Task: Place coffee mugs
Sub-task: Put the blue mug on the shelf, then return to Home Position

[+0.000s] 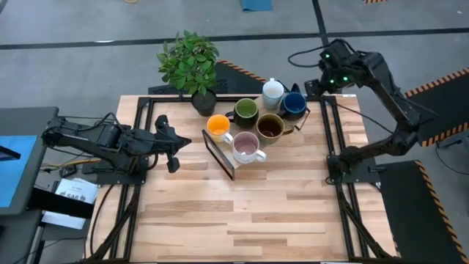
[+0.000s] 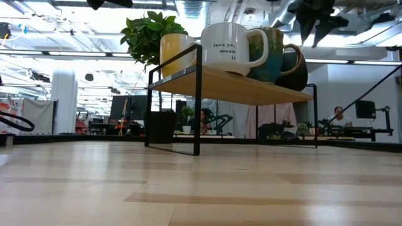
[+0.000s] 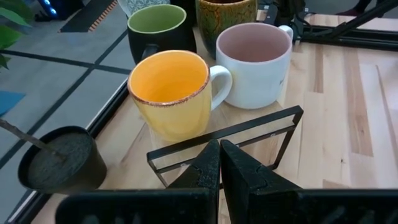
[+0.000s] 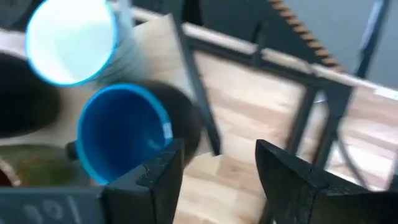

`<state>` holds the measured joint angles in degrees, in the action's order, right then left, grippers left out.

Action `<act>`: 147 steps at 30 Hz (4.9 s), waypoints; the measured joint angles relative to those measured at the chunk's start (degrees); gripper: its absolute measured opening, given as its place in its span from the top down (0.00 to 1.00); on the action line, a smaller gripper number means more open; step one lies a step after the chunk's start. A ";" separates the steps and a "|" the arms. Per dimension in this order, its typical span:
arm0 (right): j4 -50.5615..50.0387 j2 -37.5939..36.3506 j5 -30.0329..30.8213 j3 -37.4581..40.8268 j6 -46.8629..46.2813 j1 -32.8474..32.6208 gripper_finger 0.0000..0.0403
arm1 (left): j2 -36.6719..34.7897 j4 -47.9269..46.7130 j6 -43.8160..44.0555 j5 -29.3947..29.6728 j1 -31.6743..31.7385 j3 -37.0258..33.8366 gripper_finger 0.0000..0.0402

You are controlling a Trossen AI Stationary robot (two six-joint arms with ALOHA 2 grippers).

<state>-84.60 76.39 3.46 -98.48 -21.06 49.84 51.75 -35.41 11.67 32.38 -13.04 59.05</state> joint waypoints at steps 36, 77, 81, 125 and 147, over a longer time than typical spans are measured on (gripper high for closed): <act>24.44 -6.79 -14.53 24.98 6.12 9.49 0.96 | 0.00 0.21 10.48 7.54 0.02 0.00 1.00; 44.76 -21.03 -13.78 22.43 2.53 -27.15 0.95 | -30.09 35.33 -0.34 -44.23 27.55 -28.75 1.00; 44.75 -20.84 -13.41 22.43 -0.21 -28.04 0.95 | -36.03 33.20 4.77 -41.65 26.64 -32.56 1.00; 42.10 -23.07 -12.37 22.43 3.54 -28.86 0.95 | -42.74 34.23 3.11 -15.82 1.16 -40.20 1.00; 41.58 -23.07 -12.38 22.43 2.93 -28.85 0.95 | -51.53 41.18 7.43 -28.87 11.65 -51.41 1.00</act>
<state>-43.01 53.32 -8.93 -76.05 -18.13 20.99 0.21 5.77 19.09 3.51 -1.39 7.64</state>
